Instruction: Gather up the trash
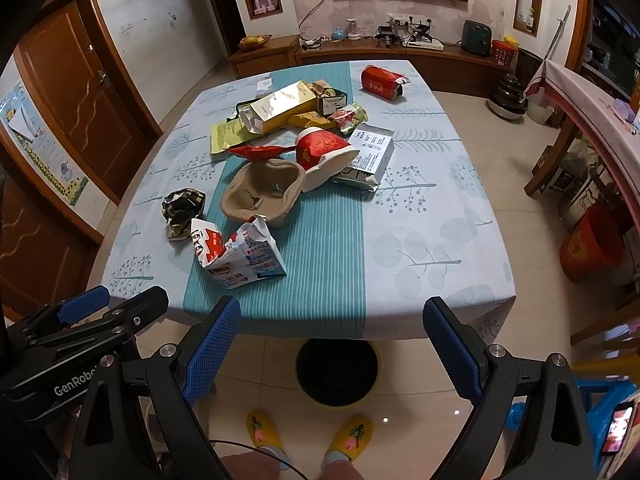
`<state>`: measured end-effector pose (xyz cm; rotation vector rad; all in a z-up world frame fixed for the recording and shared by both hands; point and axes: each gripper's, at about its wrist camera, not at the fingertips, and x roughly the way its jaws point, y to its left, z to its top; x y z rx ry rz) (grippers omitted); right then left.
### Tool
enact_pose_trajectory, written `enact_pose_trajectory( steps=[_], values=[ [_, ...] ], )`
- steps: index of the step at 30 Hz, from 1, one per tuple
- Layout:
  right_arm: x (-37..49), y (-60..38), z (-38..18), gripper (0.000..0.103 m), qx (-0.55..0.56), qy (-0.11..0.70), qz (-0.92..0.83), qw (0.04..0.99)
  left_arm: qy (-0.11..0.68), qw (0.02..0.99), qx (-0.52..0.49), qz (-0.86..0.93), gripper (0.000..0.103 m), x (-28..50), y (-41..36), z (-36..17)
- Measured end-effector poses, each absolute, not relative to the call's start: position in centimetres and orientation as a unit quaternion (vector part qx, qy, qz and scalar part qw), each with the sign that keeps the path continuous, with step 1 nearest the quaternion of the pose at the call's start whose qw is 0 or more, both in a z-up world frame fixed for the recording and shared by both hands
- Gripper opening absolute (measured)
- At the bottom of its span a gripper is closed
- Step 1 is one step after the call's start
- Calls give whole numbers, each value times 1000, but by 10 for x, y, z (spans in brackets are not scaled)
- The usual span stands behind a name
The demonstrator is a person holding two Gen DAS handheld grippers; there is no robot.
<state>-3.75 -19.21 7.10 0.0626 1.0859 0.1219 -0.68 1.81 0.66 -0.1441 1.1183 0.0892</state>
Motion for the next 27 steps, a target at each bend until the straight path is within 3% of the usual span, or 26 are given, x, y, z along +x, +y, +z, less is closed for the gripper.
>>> enact_pose_trajectory(
  steps=[27],
  values=[
    [-33,-176,90,94,45,501,106,858,507,856,-75,71,78,-21,39,39]
  ],
)
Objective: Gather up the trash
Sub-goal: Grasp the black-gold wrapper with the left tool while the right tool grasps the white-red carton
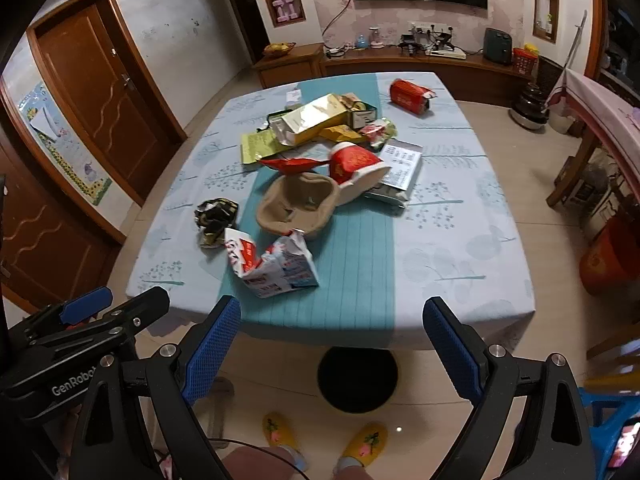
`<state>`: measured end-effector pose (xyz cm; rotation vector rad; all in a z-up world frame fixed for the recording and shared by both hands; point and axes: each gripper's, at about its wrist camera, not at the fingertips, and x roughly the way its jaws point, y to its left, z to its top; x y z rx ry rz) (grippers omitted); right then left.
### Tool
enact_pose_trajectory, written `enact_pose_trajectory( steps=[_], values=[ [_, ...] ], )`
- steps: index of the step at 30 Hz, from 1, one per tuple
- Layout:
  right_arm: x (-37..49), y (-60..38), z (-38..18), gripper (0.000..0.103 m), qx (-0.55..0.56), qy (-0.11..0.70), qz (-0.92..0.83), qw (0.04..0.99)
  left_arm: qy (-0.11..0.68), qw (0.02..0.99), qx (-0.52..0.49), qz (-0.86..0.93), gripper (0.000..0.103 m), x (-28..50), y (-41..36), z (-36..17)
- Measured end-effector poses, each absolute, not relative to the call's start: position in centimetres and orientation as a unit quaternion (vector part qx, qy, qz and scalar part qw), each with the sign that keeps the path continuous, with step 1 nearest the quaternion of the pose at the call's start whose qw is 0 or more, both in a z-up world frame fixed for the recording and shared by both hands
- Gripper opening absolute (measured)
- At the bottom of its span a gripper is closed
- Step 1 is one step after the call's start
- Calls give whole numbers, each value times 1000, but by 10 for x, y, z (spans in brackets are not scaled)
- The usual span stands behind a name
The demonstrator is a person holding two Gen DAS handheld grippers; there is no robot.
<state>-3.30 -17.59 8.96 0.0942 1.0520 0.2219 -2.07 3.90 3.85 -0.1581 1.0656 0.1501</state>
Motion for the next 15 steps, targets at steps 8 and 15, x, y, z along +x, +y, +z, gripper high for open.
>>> enact_pose_trajectory(
  steps=[8,15],
  values=[
    [-9,-153,90,94,63,502,98,857,489,866,-97,47,78,-4,70,51],
    [22,-125,72,94,108,530,46,840,492,869,-53,33,78,41,114,55]
  ],
)
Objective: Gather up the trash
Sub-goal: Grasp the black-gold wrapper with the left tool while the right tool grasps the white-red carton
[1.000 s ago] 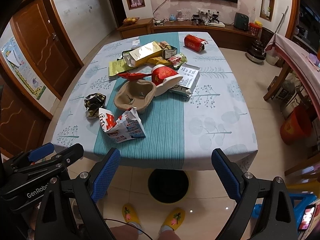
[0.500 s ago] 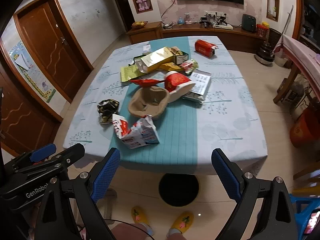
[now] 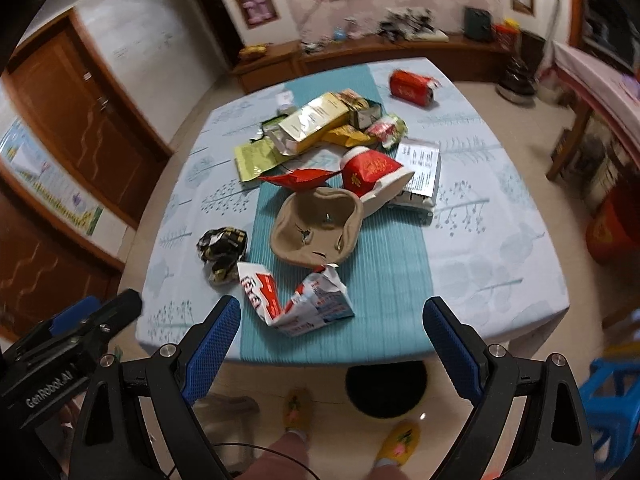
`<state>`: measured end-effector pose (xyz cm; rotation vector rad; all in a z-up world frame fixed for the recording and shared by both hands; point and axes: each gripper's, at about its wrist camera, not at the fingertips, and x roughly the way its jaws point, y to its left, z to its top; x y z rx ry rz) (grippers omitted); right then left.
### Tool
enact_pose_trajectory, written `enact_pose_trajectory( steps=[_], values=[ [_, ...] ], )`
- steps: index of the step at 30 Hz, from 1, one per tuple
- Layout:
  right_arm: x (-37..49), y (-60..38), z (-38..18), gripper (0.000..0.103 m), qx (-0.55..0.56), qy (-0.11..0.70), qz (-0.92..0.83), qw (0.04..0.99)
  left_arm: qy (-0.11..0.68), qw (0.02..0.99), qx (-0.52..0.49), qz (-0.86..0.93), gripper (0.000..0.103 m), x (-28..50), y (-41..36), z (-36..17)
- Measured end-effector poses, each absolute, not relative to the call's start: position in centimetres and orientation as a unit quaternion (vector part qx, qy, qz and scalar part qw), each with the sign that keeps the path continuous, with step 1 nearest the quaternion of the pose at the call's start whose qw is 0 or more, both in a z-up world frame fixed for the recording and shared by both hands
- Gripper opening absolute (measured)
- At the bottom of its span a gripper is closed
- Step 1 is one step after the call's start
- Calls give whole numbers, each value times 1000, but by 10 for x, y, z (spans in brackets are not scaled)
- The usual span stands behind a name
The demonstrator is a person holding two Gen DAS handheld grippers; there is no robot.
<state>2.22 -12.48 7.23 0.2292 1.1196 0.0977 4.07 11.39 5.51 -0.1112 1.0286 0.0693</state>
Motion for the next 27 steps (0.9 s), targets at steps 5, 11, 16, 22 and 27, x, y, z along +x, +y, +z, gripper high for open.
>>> enact_pose_trajectory(
  steps=[5,11,16,22,27],
  values=[
    [46,-105,41,94,162,564,-17,810,497,867,-30,28,78,83,159,54],
    [57,-95,-6,81,235,584,-86,773,544,839,-16,-24,78,141,198,24],
    [59,-87,-43,71,269,609,-128,735,580,811,9,-79,78,173,196,-8],
    [50,-86,-72,35,319,612,-146,709,633,759,6,-153,78,205,180,-52],
    [46,-89,-76,10,360,603,-140,698,659,727,-6,-191,78,220,171,-74]
  ],
)
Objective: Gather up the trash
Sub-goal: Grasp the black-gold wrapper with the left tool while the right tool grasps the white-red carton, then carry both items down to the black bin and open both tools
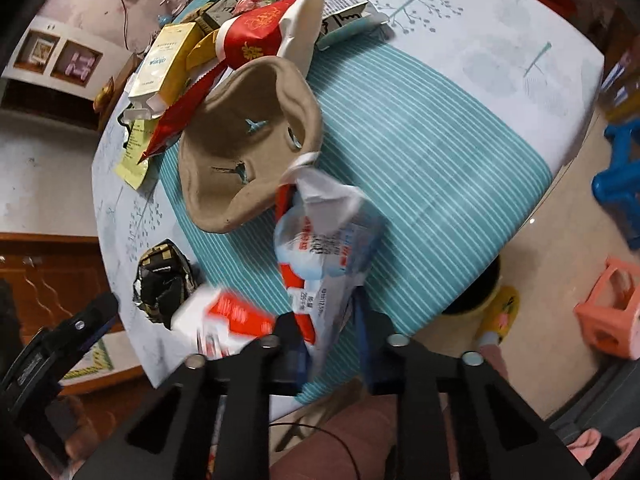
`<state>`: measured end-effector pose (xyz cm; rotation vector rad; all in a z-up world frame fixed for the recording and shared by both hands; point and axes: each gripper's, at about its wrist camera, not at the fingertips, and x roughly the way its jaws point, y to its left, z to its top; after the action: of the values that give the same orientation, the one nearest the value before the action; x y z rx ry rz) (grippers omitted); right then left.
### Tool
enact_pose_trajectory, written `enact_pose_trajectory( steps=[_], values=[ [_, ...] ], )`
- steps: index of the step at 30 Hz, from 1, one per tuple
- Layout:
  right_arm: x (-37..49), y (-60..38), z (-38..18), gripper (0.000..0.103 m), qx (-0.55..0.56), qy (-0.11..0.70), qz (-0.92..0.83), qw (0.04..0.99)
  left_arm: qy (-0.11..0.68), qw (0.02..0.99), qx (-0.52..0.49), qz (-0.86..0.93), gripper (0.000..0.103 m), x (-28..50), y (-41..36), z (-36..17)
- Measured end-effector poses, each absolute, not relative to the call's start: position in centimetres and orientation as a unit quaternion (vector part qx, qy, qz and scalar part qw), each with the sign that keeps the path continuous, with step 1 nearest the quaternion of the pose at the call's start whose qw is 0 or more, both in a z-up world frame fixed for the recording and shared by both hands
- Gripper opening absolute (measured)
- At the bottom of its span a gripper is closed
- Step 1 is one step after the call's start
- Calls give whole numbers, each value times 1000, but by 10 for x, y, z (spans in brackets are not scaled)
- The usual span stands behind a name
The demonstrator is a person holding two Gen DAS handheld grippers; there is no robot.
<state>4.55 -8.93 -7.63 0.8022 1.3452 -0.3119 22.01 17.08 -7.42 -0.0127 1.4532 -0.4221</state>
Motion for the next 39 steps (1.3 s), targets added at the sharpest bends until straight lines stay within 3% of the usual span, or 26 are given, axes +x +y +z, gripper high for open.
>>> enact_pose_trajectory(
  steps=[17,18,20,23,29,39],
  values=[
    [32,-96,-30,8,330,592,-151,720,690,689,-11,-221,78,241,130,-119],
    [31,-96,-28,8,327,593,-151,720,690,692,-7,-212,77,242,128,-120],
    [28,-98,-24,8,320,595,-150,722,688,697,-3,-200,55,241,126,-123],
    [27,-99,-20,8,311,599,-147,723,680,705,-8,-201,47,241,125,-119],
    [26,-102,-8,8,296,605,-131,728,630,757,47,-167,44,231,127,-95],
    [22,-114,26,8,246,607,-80,752,567,816,56,-93,44,196,149,-35]
  ],
)
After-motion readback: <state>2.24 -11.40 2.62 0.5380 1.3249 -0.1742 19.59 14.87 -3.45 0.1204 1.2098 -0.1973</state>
